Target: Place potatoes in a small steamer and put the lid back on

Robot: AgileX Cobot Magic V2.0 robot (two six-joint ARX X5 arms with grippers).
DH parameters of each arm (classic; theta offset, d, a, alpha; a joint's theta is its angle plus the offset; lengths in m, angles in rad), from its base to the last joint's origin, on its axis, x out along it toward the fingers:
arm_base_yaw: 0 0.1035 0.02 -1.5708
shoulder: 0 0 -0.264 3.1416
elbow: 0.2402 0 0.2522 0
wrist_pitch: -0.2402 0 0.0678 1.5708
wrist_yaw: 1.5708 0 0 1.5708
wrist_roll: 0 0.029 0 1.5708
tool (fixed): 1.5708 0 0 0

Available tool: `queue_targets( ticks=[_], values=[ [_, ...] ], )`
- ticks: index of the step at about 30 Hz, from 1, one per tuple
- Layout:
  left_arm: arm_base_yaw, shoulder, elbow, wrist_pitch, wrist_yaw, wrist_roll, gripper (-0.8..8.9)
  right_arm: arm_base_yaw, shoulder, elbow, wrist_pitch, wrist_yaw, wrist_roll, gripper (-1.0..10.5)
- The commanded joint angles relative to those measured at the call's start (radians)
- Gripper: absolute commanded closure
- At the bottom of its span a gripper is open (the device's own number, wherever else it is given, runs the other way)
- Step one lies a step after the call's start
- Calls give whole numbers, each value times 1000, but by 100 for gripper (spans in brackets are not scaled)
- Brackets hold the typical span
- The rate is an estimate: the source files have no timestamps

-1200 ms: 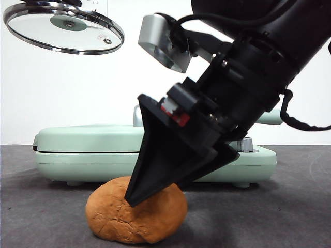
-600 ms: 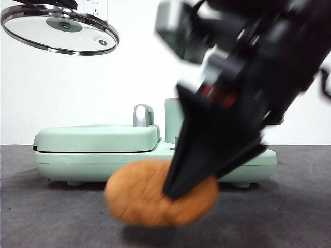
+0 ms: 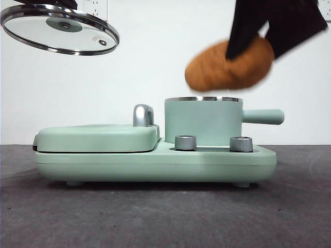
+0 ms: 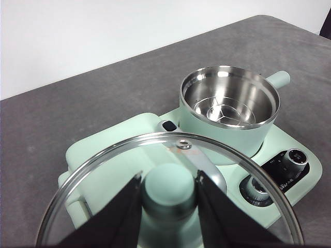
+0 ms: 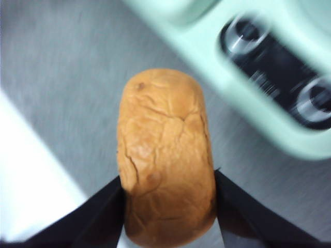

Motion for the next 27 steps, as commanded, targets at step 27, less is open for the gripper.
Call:
queue_targets(
  ticks=[27],
  values=[
    [-3, -2, 13, 29, 2, -5, 799, -278, 693, 716, 34, 5, -151, 750]
  ],
)
